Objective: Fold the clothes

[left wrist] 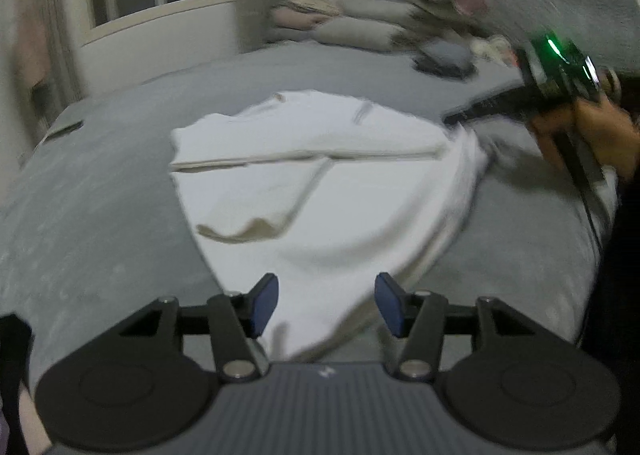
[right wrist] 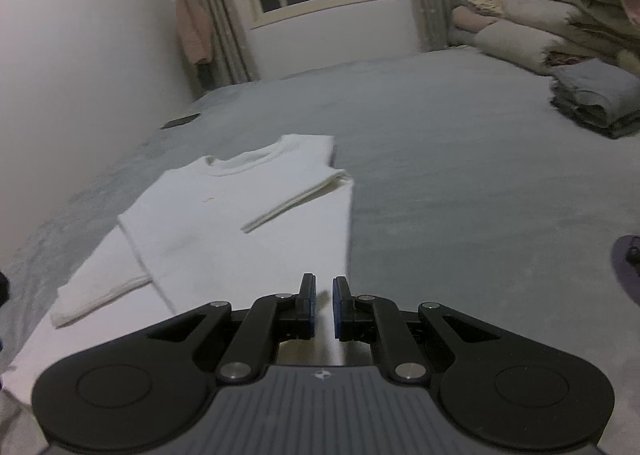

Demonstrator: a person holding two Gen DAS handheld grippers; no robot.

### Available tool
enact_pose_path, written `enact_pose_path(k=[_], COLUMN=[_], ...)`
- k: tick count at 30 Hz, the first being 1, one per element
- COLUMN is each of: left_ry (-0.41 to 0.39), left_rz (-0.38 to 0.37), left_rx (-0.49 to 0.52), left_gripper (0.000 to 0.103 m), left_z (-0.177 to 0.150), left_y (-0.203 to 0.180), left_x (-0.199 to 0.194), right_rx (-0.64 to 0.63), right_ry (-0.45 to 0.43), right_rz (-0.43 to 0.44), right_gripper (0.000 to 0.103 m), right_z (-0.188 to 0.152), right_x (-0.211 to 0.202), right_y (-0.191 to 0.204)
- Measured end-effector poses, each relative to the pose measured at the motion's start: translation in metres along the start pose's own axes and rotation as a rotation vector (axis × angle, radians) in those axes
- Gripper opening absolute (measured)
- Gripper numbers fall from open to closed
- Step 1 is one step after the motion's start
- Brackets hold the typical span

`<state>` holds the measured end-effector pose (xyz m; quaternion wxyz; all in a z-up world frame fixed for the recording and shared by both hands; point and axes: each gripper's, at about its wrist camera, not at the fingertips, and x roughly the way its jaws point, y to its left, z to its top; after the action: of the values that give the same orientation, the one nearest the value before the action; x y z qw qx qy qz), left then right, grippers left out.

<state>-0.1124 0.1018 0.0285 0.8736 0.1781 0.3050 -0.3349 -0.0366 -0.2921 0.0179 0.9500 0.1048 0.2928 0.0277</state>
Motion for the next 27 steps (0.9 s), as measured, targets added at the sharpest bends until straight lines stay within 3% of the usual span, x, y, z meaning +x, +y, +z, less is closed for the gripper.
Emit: enact_pose_path(k=[4, 6, 11, 14, 16, 18, 27], left_ry=[0.062, 0.060, 0.061, 0.069, 0.073, 0.074, 0.020], left_rz=[0.020, 0.021, 0.039, 0.039, 0.040, 0.047, 0.065], left_rx=[0.111, 0.119, 0.125, 0.103, 0.089, 0.073, -0.034], left_gripper=[0.053, 0.057, 0.061, 0.047, 0.021, 0.014, 0.010], left_z=[-0.010, -0.011, -0.012, -0.009, -0.008, -0.006, 0.005], left_y=[-0.015, -0.014, -0.008, -0.002, 0.000, 0.004, 0.022], left_x=[0.011, 0.012, 0.015, 0.019, 0.020, 0.021, 0.016], right_rx=[-0.022, -0.028, -0.040, -0.058, -0.062, -0.062, -0.136], right_ry=[0.009, 0.004, -0.005, 0.000, -0.010, -0.020, -0.009], right_rz=[0.010, 0.023, 0.041, 0.071, 0.107, 0.144, 0.273], right_gripper=[0.009, 0.009, 0.031, 0.038, 0.040, 0.043, 0.048], right_z=[-0.001, -0.001, -0.004, -0.006, -0.006, -0.006, -0.011], right_x=[-0.003, -0.007, -0.017, -0.023, -0.030, -0.035, -0.048], right_y=[-0.002, -0.004, -0.011, -0.013, -0.015, -0.018, -0.016])
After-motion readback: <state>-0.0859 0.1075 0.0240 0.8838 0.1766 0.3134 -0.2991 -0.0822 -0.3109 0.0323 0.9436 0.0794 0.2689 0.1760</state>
